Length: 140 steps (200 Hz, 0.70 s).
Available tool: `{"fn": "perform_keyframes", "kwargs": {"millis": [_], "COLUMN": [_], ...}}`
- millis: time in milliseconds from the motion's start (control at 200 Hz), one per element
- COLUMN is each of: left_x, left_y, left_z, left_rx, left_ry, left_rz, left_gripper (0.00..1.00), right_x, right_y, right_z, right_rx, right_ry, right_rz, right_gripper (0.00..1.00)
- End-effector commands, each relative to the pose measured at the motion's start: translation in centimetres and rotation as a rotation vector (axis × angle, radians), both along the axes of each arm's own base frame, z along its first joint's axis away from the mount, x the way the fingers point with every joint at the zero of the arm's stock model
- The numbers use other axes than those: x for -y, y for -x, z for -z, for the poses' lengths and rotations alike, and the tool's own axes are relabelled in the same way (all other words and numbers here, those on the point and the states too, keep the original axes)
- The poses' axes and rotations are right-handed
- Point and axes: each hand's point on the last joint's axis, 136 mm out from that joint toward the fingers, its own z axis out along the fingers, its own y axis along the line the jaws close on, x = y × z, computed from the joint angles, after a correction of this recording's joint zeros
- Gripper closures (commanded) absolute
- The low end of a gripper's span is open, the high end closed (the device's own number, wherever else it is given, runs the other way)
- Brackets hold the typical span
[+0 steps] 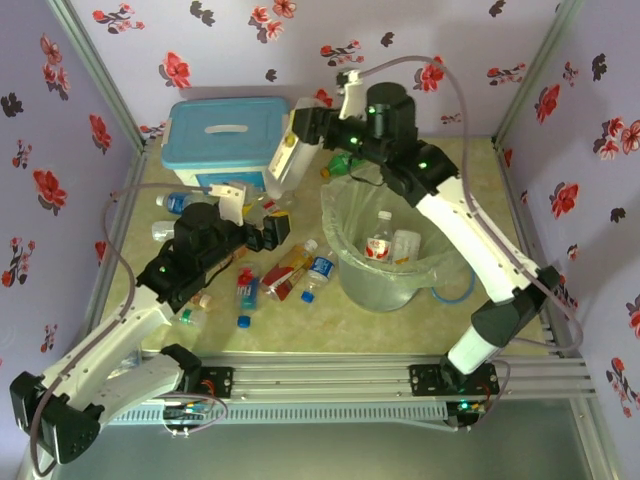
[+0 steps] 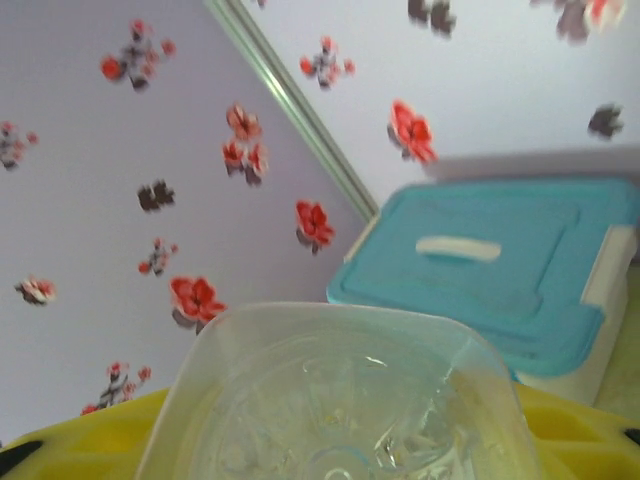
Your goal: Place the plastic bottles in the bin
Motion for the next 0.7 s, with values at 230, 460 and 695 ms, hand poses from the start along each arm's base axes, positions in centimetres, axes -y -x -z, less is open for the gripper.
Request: {"fn": "perform_keyframes", "kwargs": {"millis": [230, 460, 695], "left_x": [-6.3, -6.0, -5.9], "left_y": [-1.1, -1.8, -3.3], "left_z": [6.7, 9.6, 10.8], "left_rx": [-0.175, -0.263, -0.274], "left_ry": [-0.115, -0.166, -0.179], "left_rz": [-0.366, -0.389, -0.428], "left_gripper": [0.02, 0.02, 0.03], "right_x": [12.0, 15.9, 18.0], "right_y": [2.5, 2.5, 3.7], "right_z": [-7.2, -2.0, 5.0], "right_rx": [0.180, 0.047, -0.078], "right_ry": [-0.032, 0.107, 0.242], "right_rz": [0.248, 0.310, 0.368], "right_gripper": [0.40, 0.42, 0.44]}}
